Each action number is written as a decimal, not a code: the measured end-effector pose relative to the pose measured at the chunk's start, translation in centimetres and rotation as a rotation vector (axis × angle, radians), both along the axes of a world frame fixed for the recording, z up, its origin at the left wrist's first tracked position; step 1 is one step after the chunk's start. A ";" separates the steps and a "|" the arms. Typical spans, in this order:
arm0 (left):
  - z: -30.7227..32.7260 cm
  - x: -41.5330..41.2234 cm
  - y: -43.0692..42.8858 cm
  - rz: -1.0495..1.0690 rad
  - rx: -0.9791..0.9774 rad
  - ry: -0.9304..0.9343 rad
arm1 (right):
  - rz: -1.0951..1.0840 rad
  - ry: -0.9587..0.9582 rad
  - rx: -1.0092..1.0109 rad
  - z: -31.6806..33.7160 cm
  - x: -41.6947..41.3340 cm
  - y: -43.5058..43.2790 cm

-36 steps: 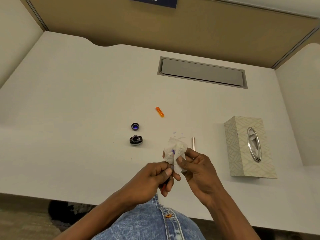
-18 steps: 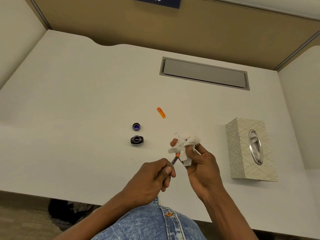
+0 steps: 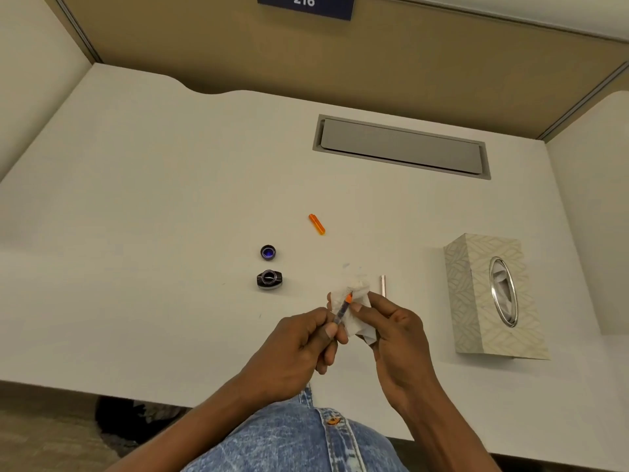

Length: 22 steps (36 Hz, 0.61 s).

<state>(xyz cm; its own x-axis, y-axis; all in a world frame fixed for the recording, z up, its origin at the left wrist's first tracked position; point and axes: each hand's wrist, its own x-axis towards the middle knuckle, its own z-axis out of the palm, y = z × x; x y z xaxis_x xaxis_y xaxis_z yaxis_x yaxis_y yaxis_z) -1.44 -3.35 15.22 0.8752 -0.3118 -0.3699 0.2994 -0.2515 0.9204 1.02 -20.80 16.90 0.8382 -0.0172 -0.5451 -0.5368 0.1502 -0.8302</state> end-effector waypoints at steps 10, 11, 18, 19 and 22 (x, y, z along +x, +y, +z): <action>-0.5 -0.1 0.1 -0.006 0.111 -0.016 | -0.037 -0.005 0.119 -0.1 -0.3 -1.0; -0.5 -0.1 0.1 -0.012 0.115 -0.017 | -0.037 -0.002 0.116 -0.1 -0.4 -1.1; -0.4 -0.4 0.1 -0.073 0.106 -0.014 | 0.050 -0.026 0.114 -0.3 -0.5 -1.4; -0.4 -0.4 0.1 -0.083 0.106 -0.015 | 0.050 -0.023 0.135 -0.4 -0.4 -1.4; -0.2 -0.4 0.0 -0.100 0.093 0.002 | 0.022 -0.007 0.212 -0.9 -0.3 -1.2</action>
<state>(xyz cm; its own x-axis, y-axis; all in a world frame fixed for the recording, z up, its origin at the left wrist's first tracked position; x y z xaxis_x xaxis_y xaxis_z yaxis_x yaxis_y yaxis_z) -1.89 -3.37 15.00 0.8404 -0.3619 -0.4034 0.2707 -0.3646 0.8909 0.77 -22.03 15.98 0.8408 0.1155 -0.5289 -0.5364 0.3103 -0.7848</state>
